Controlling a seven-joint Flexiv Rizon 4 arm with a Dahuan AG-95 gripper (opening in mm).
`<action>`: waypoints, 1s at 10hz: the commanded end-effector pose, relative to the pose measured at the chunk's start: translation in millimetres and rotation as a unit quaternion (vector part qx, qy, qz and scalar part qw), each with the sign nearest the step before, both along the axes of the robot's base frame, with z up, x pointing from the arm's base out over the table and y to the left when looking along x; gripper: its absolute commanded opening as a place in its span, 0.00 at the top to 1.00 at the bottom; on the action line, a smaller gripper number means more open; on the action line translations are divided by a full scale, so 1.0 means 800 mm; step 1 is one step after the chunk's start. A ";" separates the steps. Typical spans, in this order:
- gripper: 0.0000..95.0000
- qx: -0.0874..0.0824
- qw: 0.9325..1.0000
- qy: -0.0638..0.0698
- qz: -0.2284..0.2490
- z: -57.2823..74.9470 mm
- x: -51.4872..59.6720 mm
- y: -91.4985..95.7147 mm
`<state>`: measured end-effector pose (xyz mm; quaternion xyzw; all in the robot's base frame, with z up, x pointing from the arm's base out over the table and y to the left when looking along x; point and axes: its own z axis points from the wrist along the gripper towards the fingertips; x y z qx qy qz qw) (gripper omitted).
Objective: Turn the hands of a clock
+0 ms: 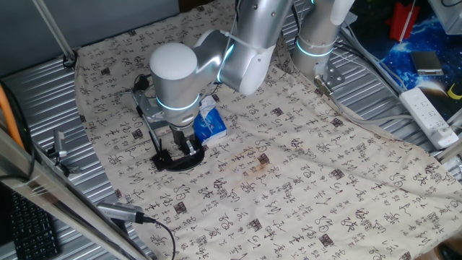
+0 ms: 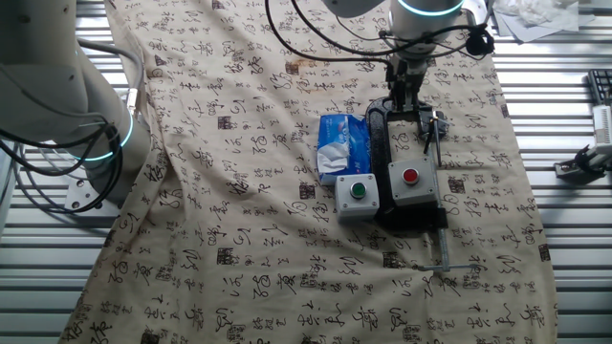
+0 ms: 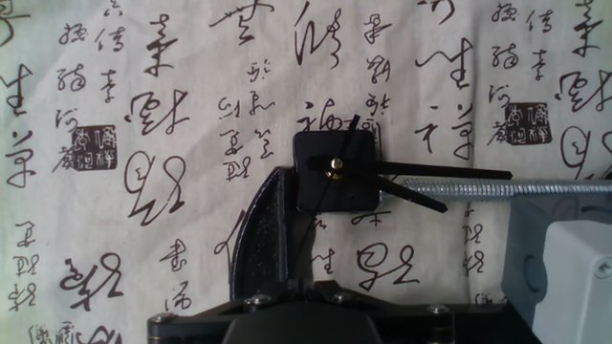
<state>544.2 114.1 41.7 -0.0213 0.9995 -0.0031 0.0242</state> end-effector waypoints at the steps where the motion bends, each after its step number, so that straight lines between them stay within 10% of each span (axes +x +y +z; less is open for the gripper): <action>1: 1.00 0.000 1.000 -0.001 0.000 0.000 0.000 0.000; 10: 1.00 0.001 1.000 -0.001 -0.002 0.000 0.003 0.003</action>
